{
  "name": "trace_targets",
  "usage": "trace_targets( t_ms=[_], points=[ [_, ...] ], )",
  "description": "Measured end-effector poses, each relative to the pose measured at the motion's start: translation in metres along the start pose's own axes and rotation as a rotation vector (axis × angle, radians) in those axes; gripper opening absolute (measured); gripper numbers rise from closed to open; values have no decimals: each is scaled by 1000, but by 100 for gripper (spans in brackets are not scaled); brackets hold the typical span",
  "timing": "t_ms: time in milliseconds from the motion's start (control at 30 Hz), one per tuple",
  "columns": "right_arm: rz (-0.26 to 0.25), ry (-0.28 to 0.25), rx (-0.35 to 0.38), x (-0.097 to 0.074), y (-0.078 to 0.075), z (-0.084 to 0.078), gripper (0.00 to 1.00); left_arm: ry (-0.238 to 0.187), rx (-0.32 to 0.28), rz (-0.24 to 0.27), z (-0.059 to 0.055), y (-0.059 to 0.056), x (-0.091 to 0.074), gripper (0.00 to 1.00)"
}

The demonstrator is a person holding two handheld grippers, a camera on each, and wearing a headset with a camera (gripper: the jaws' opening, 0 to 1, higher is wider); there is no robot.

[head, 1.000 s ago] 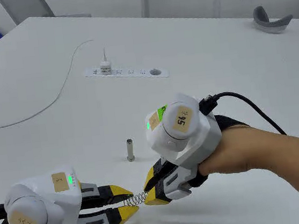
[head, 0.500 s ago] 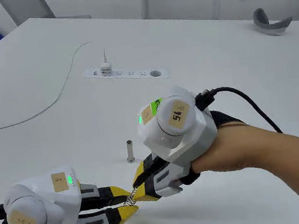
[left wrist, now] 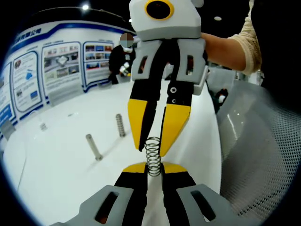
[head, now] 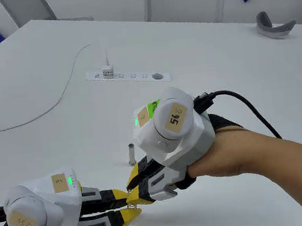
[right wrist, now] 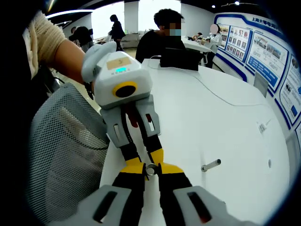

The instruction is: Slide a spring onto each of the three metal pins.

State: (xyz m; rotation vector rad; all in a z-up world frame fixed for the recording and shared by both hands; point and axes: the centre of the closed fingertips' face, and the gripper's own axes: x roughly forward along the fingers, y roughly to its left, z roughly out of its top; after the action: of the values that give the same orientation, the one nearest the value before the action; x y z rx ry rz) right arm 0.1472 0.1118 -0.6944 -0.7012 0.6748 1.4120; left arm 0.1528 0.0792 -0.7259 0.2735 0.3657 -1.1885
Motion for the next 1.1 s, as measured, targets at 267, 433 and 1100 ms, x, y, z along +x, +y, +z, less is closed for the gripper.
trace_targets(
  t_ms=[267, 433, 1100],
  points=[
    [-4, -2, 0, -1, 1, -2, 14, 2, -4, 1, -1, 1, 0, 11],
    [-9, 3, 8, 1, 0, -6, 14, -5, -4, 1, 0, 1, 0, 11],
    [-18, -19, 20, 2, -3, -3, 12, -23, -11, 10, 5, 3, 1, 11]
  ],
)
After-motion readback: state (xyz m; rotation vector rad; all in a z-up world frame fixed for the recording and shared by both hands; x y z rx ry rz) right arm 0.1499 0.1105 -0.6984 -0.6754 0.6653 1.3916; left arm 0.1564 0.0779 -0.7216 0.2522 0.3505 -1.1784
